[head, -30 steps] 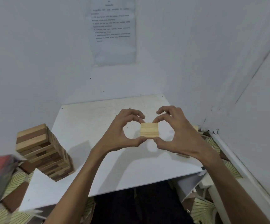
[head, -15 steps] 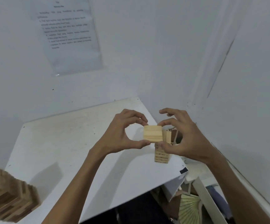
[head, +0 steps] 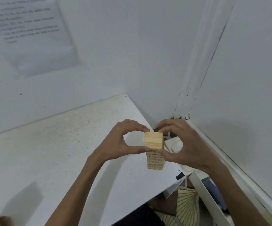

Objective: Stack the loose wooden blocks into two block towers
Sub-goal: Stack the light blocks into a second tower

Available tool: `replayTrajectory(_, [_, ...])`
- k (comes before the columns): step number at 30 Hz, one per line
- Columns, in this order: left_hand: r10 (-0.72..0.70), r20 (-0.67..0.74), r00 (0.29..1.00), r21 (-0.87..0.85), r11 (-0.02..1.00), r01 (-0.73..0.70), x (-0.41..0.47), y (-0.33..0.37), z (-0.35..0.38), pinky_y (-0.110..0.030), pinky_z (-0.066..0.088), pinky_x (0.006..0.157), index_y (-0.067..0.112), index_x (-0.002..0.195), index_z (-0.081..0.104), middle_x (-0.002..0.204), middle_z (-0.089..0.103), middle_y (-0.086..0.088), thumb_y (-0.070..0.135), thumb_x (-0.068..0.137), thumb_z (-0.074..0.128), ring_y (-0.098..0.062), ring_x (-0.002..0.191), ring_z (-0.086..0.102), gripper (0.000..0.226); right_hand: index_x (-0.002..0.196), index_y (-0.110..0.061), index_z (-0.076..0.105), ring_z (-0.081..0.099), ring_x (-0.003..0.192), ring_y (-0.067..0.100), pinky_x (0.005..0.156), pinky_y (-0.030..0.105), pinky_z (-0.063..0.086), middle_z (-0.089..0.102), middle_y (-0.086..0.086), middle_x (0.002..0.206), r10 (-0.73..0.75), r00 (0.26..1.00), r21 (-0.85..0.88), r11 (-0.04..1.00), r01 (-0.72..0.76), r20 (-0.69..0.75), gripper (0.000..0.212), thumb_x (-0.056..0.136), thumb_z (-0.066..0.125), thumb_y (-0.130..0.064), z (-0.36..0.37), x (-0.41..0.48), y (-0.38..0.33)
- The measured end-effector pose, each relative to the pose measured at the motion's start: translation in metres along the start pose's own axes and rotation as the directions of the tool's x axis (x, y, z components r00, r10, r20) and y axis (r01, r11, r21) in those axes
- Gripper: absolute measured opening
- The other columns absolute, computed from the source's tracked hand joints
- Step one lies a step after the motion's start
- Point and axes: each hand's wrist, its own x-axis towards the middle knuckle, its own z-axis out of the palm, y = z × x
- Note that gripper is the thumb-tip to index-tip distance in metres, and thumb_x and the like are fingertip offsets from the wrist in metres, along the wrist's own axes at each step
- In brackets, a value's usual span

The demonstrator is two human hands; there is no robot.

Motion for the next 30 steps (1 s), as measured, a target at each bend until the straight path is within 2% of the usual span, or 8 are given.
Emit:
replayTrajectory(2, [-0.006, 0.003, 1.000, -0.014, 1.000, 0.006, 0.001, -0.004, 0.001, -0.039, 0.046, 0.100, 0.027, 0.118, 0.074, 0.120, 0.072, 0.017, 0.037, 0.074, 0.092, -0.019, 0.123, 0.059, 0.048, 0.118, -0.022, 0.066, 0.048, 0.131, 0.012, 0.104, 0.036, 0.046, 0.057, -0.013, 0.134, -0.005, 1.000, -0.003, 1.000, 0.005, -0.009, 0.055, 0.073, 0.077, -0.052, 0.002, 0.000, 0.002])
replayTrajectory(4, [-0.006, -0.008, 1.000, -0.018, 1.000, 0.006, 0.002, -0.006, 0.003, -0.044, 0.047, 0.100, 0.027, 0.118, 0.074, 0.121, 0.071, 0.018, 0.039, 0.074, 0.091, -0.019, 0.122, 0.059, 0.049, 0.119, -0.020, 0.066, 0.049, 0.131, 0.013, 0.104, 0.038, 0.047, 0.058, -0.012, 0.134, -0.003, 1.000, -0.006, 1.000, 0.003, -0.013, 0.056, 0.074, 0.076, -0.052, 0.003, 0.001, 0.004])
replayTrajectory(11, [-0.015, -0.010, 1.000, -0.041, 0.999, 0.015, 0.003, -0.012, 0.011, -0.041, 0.045, 0.101, 0.027, 0.118, 0.073, 0.122, 0.070, 0.018, 0.039, 0.073, 0.089, -0.017, 0.123, 0.059, 0.050, 0.118, -0.017, 0.065, 0.051, 0.131, 0.014, 0.104, 0.035, 0.047, 0.058, -0.011, 0.133, -0.003, 1.000, -0.009, 1.000, 0.003, -0.024, 0.055, 0.074, 0.078, -0.047, 0.002, 0.000, 0.006])
replayTrajectory(17, [-0.015, -0.002, 1.000, -0.043, 0.999, 0.015, 0.006, -0.018, 0.015, -0.052, 0.045, 0.101, 0.029, 0.120, 0.071, 0.124, 0.070, 0.017, 0.042, 0.074, 0.088, -0.020, 0.125, 0.059, 0.051, 0.118, -0.019, 0.065, 0.049, 0.132, 0.013, 0.106, 0.030, 0.046, 0.058, -0.013, 0.133, 0.019, 1.000, -0.008, 1.000, -0.020, -0.023, 0.055, 0.074, 0.076, -0.049, 0.004, -0.002, 0.009])
replayTrajectory(25, [-0.028, 0.003, 1.000, -0.062, 0.998, 0.029, 0.004, -0.022, 0.017, -0.053, 0.047, 0.101, 0.031, 0.121, 0.071, 0.125, 0.069, 0.018, 0.047, 0.075, 0.086, -0.020, 0.126, 0.058, 0.051, 0.117, -0.018, 0.065, 0.050, 0.132, 0.014, 0.104, 0.038, 0.048, 0.059, -0.012, 0.133, 0.026, 0.999, -0.020, 0.999, -0.027, -0.031, 0.055, 0.074, 0.076, -0.049, 0.008, -0.004, 0.009])
replayTrajectory(30, [-0.028, 0.006, 1.000, -0.061, 0.998, 0.028, 0.005, -0.022, 0.018, -0.050, 0.047, 0.100, 0.032, 0.121, 0.071, 0.125, 0.069, 0.019, 0.049, 0.075, 0.085, -0.019, 0.126, 0.058, 0.051, 0.118, -0.019, 0.065, 0.050, 0.131, 0.013, 0.103, 0.036, 0.049, 0.059, -0.013, 0.133, 0.036, 0.998, -0.021, 0.999, -0.037, -0.042, 0.055, 0.074, 0.077, -0.049, 0.008, -0.006, 0.011])
